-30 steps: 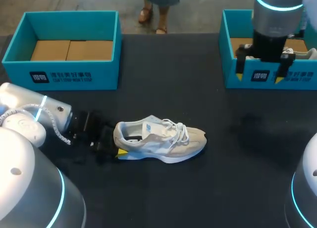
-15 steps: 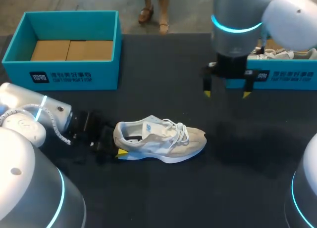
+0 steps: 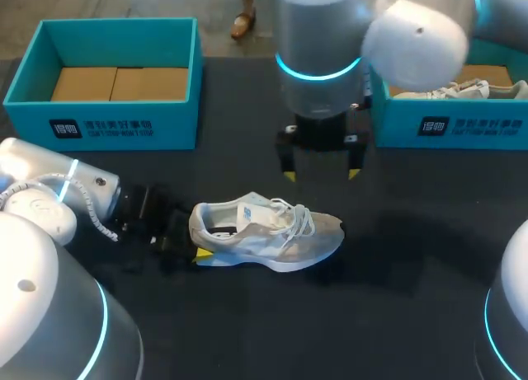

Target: Take the shoe out of the shoebox, open the shoe tongue, remove and reinsert the insole, then place the shoe into the shoebox

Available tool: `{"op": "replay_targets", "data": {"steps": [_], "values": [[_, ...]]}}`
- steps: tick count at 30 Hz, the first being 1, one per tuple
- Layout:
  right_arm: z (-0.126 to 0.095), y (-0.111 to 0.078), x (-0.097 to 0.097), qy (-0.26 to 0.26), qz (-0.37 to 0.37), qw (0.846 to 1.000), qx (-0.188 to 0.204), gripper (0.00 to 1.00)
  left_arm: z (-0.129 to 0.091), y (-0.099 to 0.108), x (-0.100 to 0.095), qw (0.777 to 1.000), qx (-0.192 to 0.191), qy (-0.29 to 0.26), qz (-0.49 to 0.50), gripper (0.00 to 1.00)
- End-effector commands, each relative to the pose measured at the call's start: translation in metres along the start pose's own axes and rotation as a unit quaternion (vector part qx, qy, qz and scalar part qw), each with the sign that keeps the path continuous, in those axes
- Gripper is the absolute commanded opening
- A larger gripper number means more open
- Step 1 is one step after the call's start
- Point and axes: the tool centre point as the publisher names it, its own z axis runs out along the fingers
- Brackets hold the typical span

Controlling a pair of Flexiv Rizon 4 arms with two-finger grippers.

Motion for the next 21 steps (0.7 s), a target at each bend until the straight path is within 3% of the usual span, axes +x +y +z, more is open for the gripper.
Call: {"op": "replay_targets", "data": {"steps": [1, 10, 21], "values": [[0.006, -0.002, 0.033, -0.026, -0.006, 1.0, 0.004, 1.0, 0.003, 0.001, -0.002, 1.0, -0.001, 0.0, 0.0, 0.0], [0.012, -0.012, 0.063, -0.022, -0.034, 0.999, 0.008, 1.0, 0.003, 0.001, -0.002, 1.0, -0.001, 0.0, 0.0, 0.0], [0.013, -0.013, 0.065, -0.013, -0.035, 0.999, 0.013, 1.0, 0.003, 0.001, -0.002, 1.0, -0.001, 0.0, 0.0, 0.0]]}}
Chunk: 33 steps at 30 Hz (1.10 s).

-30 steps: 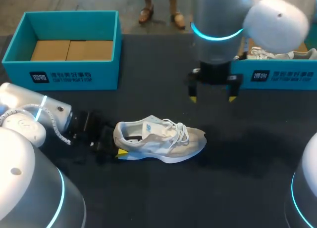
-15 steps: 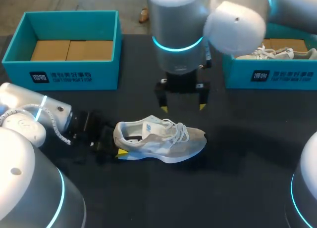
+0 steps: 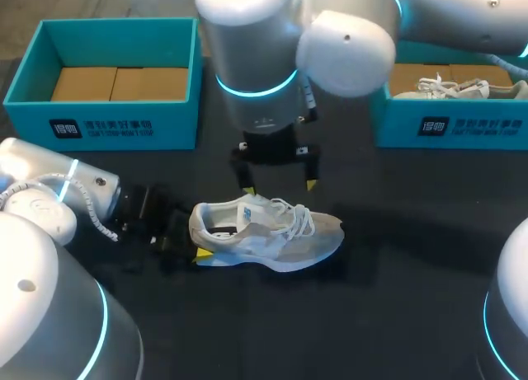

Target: Take the shoe out of the shoebox, open the shoe tongue, remove and reinsert the insole, then place the shoe into the shoebox

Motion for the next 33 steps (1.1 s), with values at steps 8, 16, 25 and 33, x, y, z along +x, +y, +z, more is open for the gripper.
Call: {"op": "replay_targets", "data": {"steps": [8, 16, 25, 33], "values": [[0.0, 0.0, 0.002, -0.001, 0.0, 1.0, 0.0, 1.0, 0.003, 0.002, -0.002, 1.0, -0.002, 0.0, 0.0, 0.0], [0.0, 0.0, 0.002, -0.001, 0.0, 1.0, 0.0, 1.0, 0.003, 0.002, -0.002, 1.0, -0.002, 0.0, 0.0, 0.0], [0.007, -0.003, 0.038, -0.036, 0.035, 0.998, -0.026, 1.0, 0.003, 0.002, -0.002, 1.0, -0.002, 0.0, 0.0, 0.0], [0.014, -0.006, 0.059, -0.049, 0.04, 0.998, -0.029, 1.0, 0.003, 0.002, -0.002, 1.0, -0.002, 0.0, 0.0, 0.0]]}}
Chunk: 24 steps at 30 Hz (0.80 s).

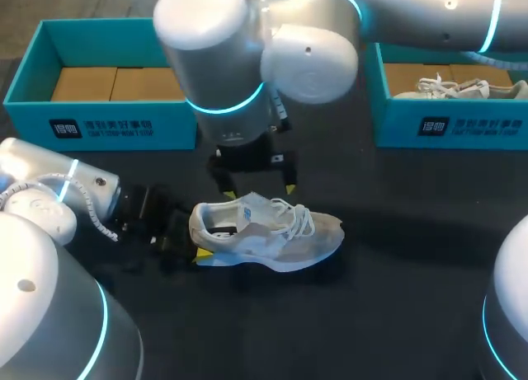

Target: Take the shoe out of the shoebox, open the shoe tongue, remove and reinsert the insole, then place the shoe into the shoebox

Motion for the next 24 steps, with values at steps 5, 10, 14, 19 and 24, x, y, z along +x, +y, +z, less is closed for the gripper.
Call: {"op": "replay_targets", "data": {"steps": [5, 10, 14, 19, 24], "values": [[0.012, -0.014, 0.034, -0.035, 0.017, 0.999, -0.001, 1.0, 0.003, 0.002, -0.002, 1.0, -0.002, 0.0, 0.0, 0.0], [0.02, -0.018, 0.041, -0.053, 0.014, 0.998, 0.001, 1.0, 0.003, 0.002, -0.002, 1.0, -0.002, 0.0, 0.0, 0.0], [0.026, -0.021, 0.043, -0.061, 0.014, 0.998, 0.003, 1.0, 0.003, 0.002, -0.002, 1.0, -0.002, 0.0, 0.0, 0.0], [0.034, -0.022, 0.045, -0.077, 0.015, 0.997, 0.009, 1.0, 0.003, 0.002, -0.002, 1.0, -0.002, 0.0, 0.0, 0.0], [0.043, -0.022, 0.041, -0.084, 0.023, 0.996, 0.015, 1.0, 0.003, 0.002, -0.002, 1.0, -0.002, 0.0, 0.0, 0.0]]}}
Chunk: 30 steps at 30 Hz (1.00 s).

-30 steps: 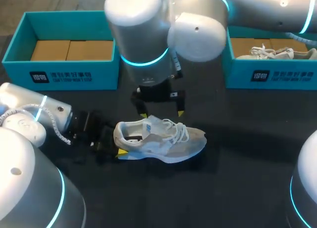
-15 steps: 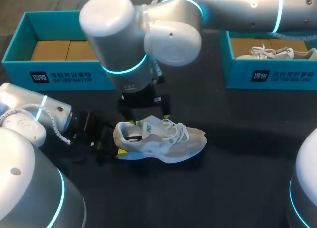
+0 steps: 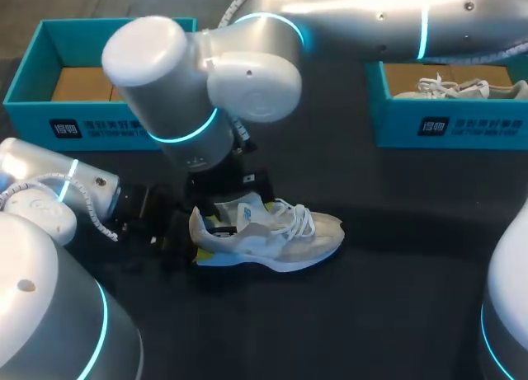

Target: Take the shoe out of the shoebox, open the shoe tongue, remove and reinsert the insole, then place the shoe into the shoebox

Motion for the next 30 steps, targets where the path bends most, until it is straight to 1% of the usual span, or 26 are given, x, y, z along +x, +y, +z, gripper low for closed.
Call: {"op": "replay_targets", "data": {"steps": [1, 12, 17, 21, 25, 30], "values": [[0.008, -0.005, 0.006, -0.033, 0.066, 0.997, 0.0, 1.0, 0.003, 0.002, -0.002, 1.0, -0.002, 0.0, 0.0, 0.0], [0.032, -0.001, 0.002, -0.035, 0.073, 0.996, 0.021, 1.0, 0.003, 0.002, -0.002, 1.0, -0.002, 0.0, 0.0, 0.0], [0.042, 0.002, -0.001, -0.046, 0.078, 0.995, 0.032, 1.0, 0.003, 0.002, -0.002, 1.0, -0.002, 0.0, 0.0, 0.0], [0.045, 0.003, -0.003, -0.056, 0.081, 0.994, 0.037, 1.0, 0.003, 0.002, -0.002, 1.0, -0.002, 0.0, 0.0, 0.0], [0.045, 0.004, -0.006, -0.083, 0.084, 0.992, 0.043, 1.0, 0.003, 0.002, -0.002, 1.0, -0.002, 0.0, 0.0, 0.0], [0.045, 0.004, -0.01, -0.094, 0.089, 0.991, 0.047, 1.0, 0.003, 0.002, -0.002, 1.0, -0.002, 0.0, 0.0, 0.0]]}}
